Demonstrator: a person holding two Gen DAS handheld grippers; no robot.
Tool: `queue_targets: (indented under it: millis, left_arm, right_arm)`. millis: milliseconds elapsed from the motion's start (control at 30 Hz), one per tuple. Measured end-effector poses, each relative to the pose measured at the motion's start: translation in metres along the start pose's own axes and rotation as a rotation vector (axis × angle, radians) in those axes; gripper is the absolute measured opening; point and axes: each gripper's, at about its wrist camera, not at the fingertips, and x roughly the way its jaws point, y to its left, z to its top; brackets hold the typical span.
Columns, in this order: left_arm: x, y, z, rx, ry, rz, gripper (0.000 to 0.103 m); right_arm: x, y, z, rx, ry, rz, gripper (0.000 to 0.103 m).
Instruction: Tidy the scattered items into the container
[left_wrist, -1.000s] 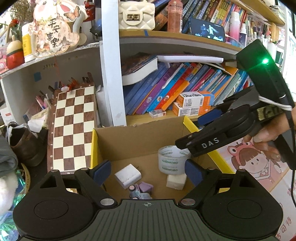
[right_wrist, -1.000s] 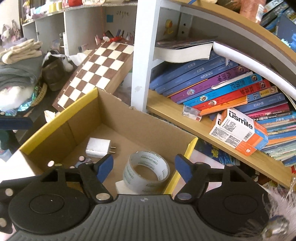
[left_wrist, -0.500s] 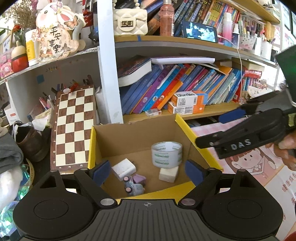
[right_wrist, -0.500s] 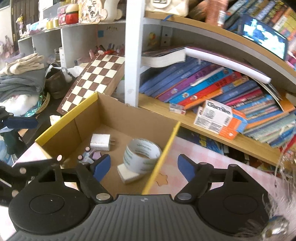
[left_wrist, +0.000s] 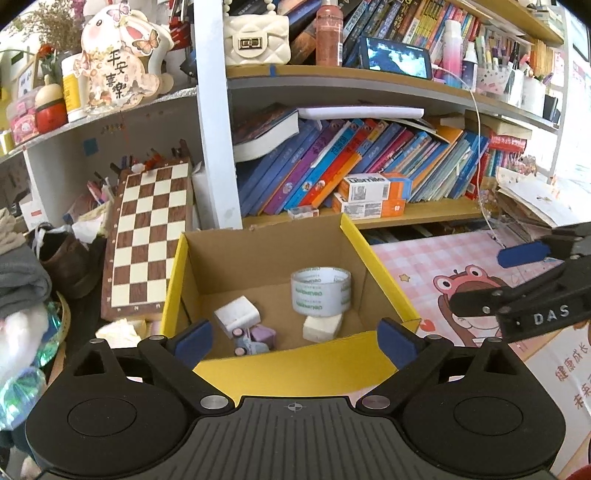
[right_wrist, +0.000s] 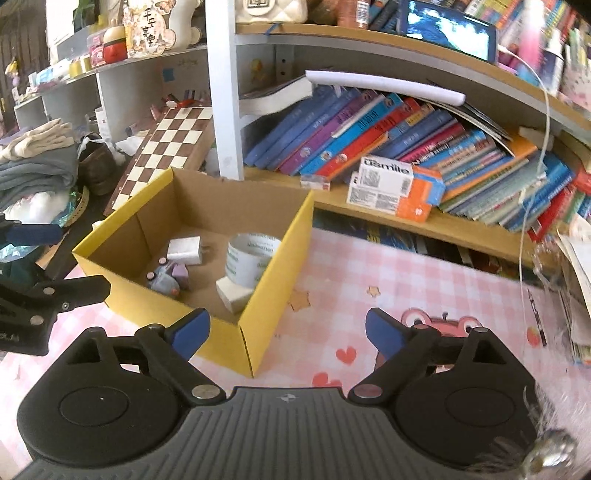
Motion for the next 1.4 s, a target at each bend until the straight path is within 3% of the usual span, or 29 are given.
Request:
queue_targets:
  millis: [200,733,1400]
  left_arm:
    - [-0.002,-0.014,-0.009,-0.025,0.01,0.023,0.098]
    - [-0.004,-0.051,-0.03,-0.038,0.044,0.06,0.098]
    - [0.001,-0.063,-0.035,-0.068,0.064,0.119,0.099]
  right_arm:
    - [-0.009,-0.009,-0.019,0.04,-0.003,-0.046,0.103]
    - [-0.026,-0.02,-0.064,0.062,0.005,-0.131,0.103]
    - [-0.032,-0.022,-0.071,0.098,0.011,-0.164,0.103]
